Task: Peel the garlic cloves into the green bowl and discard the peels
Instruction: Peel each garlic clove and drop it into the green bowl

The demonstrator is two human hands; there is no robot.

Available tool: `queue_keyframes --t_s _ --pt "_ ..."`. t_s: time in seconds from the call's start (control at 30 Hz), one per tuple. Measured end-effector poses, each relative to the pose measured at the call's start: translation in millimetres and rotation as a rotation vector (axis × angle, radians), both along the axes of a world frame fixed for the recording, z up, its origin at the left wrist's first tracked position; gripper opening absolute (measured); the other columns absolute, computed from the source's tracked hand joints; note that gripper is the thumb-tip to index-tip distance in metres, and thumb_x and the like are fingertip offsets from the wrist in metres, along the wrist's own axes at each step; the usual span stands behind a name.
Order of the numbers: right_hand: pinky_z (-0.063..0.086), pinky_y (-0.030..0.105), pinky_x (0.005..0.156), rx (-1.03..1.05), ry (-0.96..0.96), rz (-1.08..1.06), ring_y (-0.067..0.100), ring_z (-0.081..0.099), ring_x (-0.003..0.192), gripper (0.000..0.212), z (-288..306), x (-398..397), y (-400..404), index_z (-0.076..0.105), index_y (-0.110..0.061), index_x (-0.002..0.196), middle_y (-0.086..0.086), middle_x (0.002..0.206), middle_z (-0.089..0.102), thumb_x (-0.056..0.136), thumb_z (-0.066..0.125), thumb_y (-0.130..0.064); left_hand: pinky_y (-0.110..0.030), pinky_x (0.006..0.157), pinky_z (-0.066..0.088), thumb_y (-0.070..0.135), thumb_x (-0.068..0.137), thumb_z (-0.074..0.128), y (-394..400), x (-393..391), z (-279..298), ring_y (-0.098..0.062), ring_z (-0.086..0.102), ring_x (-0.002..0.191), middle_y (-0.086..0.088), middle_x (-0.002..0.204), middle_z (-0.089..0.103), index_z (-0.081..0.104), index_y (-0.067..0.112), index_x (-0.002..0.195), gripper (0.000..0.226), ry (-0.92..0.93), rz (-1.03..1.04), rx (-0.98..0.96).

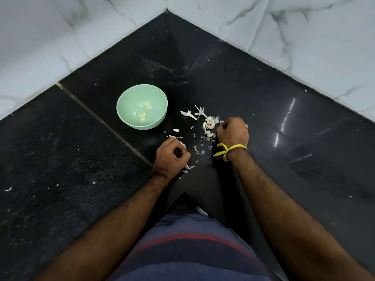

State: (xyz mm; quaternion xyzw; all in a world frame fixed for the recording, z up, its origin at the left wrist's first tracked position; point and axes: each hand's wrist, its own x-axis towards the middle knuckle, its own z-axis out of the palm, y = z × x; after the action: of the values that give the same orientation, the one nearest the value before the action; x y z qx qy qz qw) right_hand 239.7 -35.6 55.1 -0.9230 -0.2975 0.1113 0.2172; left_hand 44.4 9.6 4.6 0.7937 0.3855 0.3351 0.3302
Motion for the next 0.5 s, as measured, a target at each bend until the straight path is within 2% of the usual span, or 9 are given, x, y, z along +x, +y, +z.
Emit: queue_keyframes --t_s 0.13,0.2,0.27,0.33,0.4,0.5 --pt "0.05 0.034 0.073 0.147 0.043 -0.051 0.027 0.062 0.083 0.011 -1 -6 -7 0.065 -0.009 0.087 0.008 0.089 0.067 0.087 0.059 -0.018 -0.031 0.062 0.047 0.002 0.069 0.069 0 -1 0 -0.017 0.055 0.067 0.0 0.073 0.057 0.055 0.009 0.066 0.015 -0.019 0.004 -0.022" --pt "0.052 0.032 0.076 0.255 0.101 -0.074 0.025 0.064 0.084 0.009 0 -8 -12 0.067 -0.009 0.092 0.007 0.088 0.07 0.087 0.061 -0.014 -0.028 0.063 0.047 0.002 0.073 0.075 -1 -1 1 -0.014 0.055 0.068 0.002 0.074 0.055 0.053 0.011 0.069 0.024 -0.031 0.027 -0.054" --pt "0.049 0.025 0.082 0.295 0.178 -0.068 0.024 0.066 0.09 0.017 1 -11 -18 0.07 -0.008 0.103 0.009 0.096 0.073 0.089 0.061 -0.01 -0.023 0.063 0.046 0.007 0.076 0.078 -2 -1 2 -0.012 0.055 0.068 0.004 0.075 0.055 0.052 0.013 0.071 0.028 -0.045 0.032 -0.068" --pt "0.052 0.027 0.085 0.299 0.302 -0.057 0.024 0.068 0.089 0.015 -3 -14 -24 0.073 -0.009 0.099 0.009 0.094 0.073 0.092 0.06 -0.009 -0.018 0.063 0.044 0.011 0.079 0.079 -3 -2 5 -0.009 0.053 0.067 0.004 0.076 0.055 0.052 0.015 0.072 0.028 -0.046 0.027 -0.06" --pt "0.059 0.037 0.077 0.339 0.484 -0.084 0.024 0.068 0.075 0.017 -5 -19 -31 0.069 -0.015 0.081 0.009 0.081 0.07 0.094 0.06 -0.009 -0.019 0.063 0.044 0.013 0.081 0.078 -5 -3 8 -0.009 0.052 0.067 0.003 0.076 0.056 0.053 0.013 0.074 0.025 -0.038 0.03 -0.04" --pt "0.059 0.033 0.058 0.459 0.759 -0.14 0.02 0.064 0.055 0.02 0 -32 -45 0.058 -0.007 0.079 0.015 0.073 0.065 0.098 0.054 -0.003 -0.03 0.064 0.047 0.012 0.085 0.073 -7 -4 11 -0.015 0.053 0.067 0.0 0.076 0.057 0.058 0.01 0.076 0.018 -0.026 0.042 0.019"
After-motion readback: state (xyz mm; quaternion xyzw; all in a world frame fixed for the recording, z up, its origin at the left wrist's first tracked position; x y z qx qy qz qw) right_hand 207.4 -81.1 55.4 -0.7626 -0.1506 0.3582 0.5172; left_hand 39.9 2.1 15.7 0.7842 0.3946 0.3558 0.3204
